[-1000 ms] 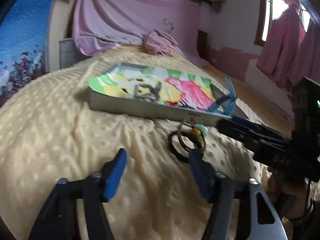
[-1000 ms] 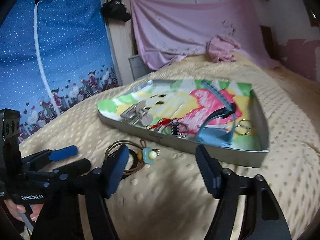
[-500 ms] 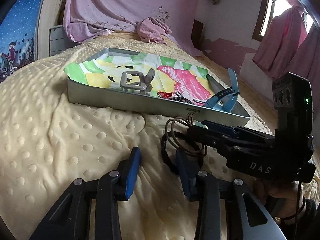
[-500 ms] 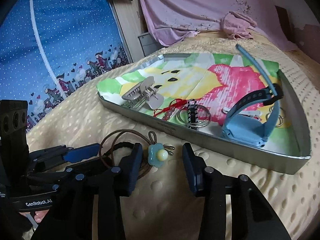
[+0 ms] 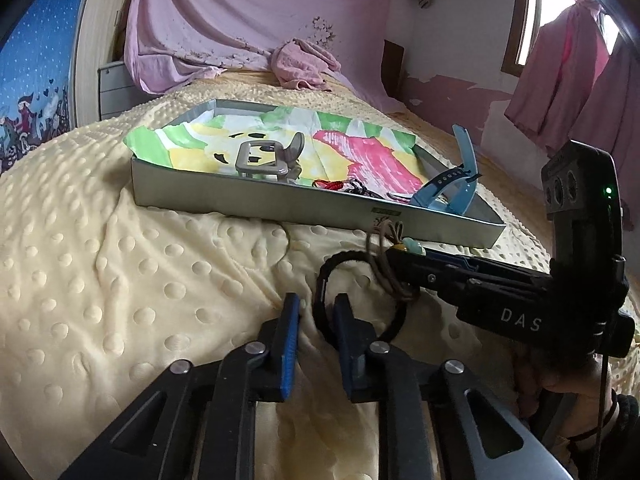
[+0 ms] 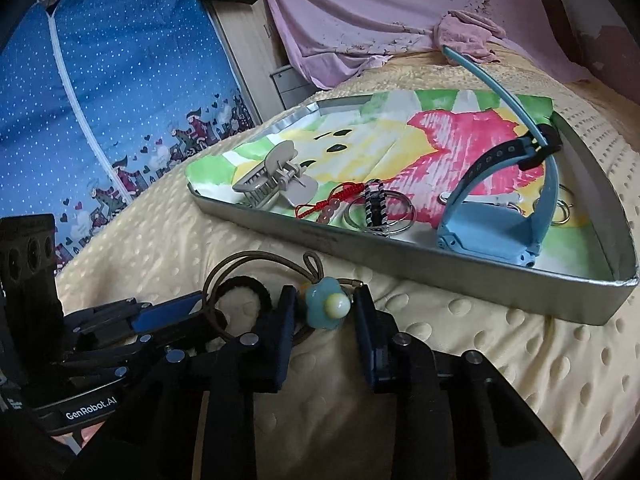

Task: Organize jewelry
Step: 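Grasp the black hair tie with the left tool while the right tool grasps the bead-pendant necklace, then carry both items over the grey tray and open both tools to drop them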

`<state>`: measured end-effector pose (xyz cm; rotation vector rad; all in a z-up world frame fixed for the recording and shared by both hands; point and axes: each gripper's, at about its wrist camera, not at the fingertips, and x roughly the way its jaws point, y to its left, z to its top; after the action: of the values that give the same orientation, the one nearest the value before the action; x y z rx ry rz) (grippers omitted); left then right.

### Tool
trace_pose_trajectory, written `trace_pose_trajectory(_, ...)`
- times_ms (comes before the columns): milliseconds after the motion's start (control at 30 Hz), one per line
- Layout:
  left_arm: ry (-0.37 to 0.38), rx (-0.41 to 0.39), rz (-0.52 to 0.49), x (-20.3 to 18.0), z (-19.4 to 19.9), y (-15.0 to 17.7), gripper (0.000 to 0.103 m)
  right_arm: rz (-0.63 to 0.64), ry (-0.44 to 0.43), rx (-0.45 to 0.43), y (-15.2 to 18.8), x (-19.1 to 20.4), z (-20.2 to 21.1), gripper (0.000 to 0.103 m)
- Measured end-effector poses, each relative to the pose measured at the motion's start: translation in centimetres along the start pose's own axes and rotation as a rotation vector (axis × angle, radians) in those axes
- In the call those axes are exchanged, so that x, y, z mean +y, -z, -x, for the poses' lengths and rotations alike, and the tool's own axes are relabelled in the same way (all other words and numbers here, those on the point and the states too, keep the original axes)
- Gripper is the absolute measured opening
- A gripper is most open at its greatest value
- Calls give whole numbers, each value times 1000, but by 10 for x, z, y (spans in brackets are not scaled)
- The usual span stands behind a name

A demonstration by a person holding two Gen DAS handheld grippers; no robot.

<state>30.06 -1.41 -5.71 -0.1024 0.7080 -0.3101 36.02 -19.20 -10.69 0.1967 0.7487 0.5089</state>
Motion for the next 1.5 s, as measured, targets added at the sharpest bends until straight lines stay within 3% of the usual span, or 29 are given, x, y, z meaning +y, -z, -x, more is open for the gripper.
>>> trace_pose_trajectory(200, -16, 2, -12, -2, -1, 0, 12, -25, 1, -30, 1, -5, 4, 24)
trace_pose_trajectory(467, -16, 62, 32, 7, -26, -10, 12, -41, 11, -43, 2, -9, 6, 24)
trace_pose_trajectory(567, -4, 65, 57, 13, -31, -13, 7, -55, 13, -50, 1, -12, 7, 24)
trace_pose_trajectory(733, 0, 20, 68, 14, -22, -9, 6, -58, 15, -58, 2, -12, 8, 24)
trace_pose_trajectory(1033, -9, -167, 61, 9, 16, -4, 6, -54, -3, -111, 3, -11, 18, 24)
trace_pose_trajectory(1500, 33, -264, 48, 8, 33, -1, 6, -17, -12, -180, 0, -5, 31, 24)
